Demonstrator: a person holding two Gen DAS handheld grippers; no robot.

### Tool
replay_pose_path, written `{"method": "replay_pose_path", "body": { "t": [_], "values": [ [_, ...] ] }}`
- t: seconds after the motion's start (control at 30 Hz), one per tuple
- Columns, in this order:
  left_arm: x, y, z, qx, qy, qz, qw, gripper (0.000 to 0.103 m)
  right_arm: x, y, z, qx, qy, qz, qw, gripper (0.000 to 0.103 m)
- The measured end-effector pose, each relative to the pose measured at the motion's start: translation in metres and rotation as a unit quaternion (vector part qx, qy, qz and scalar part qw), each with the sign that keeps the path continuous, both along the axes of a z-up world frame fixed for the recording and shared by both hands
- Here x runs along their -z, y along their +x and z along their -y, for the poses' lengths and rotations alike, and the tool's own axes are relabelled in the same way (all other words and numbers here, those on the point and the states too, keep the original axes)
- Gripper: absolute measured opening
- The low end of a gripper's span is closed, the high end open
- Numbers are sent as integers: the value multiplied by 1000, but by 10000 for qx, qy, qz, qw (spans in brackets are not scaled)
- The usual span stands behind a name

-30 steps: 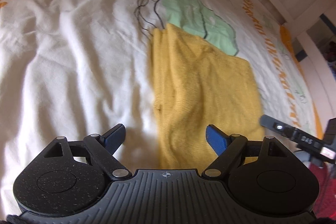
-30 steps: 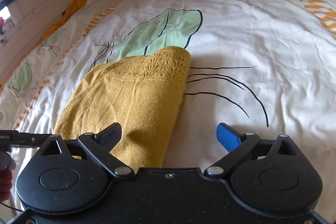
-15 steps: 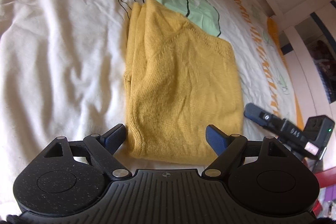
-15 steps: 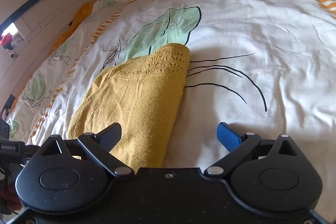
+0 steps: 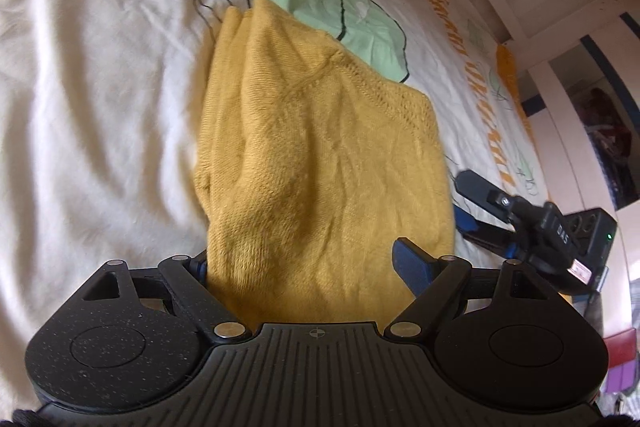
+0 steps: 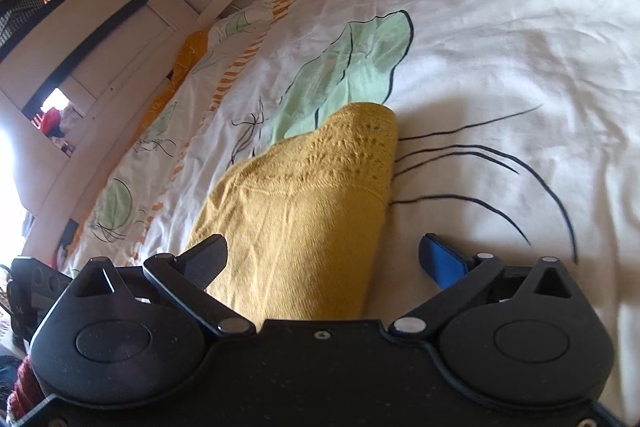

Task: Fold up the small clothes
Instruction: 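Grasp the sweater's end with the left gripper while the right gripper grasps it too, then fold the held end over the sweater with both grippers and release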

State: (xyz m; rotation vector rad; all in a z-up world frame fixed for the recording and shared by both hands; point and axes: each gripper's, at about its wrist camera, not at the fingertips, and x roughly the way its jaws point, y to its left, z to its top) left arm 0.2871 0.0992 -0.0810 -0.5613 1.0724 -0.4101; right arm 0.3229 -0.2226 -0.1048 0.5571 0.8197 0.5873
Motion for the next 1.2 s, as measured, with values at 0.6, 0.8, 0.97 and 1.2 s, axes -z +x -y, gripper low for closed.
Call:
{"method": "replay_pose_path", "body": {
  "t": [0.6,0.8,0.97,1.2],
  "values": [
    [5,-19,6,332,-431,-82,9985,74,7,28,-14,-549,393,64,9977,102],
    [13,-15,1,270,-339,-128,9990,18,5,27,-17,-347,-75,-195,9992,42],
    [1,-31,1,321,-434,-41,9985,16,-3,17,-9,-122,123,-562,9983,38],
    [-11,-88,10,537,-828,-166,9950,15,-26,-38,7,-177,115,-716,9972,37]
  ]
}}
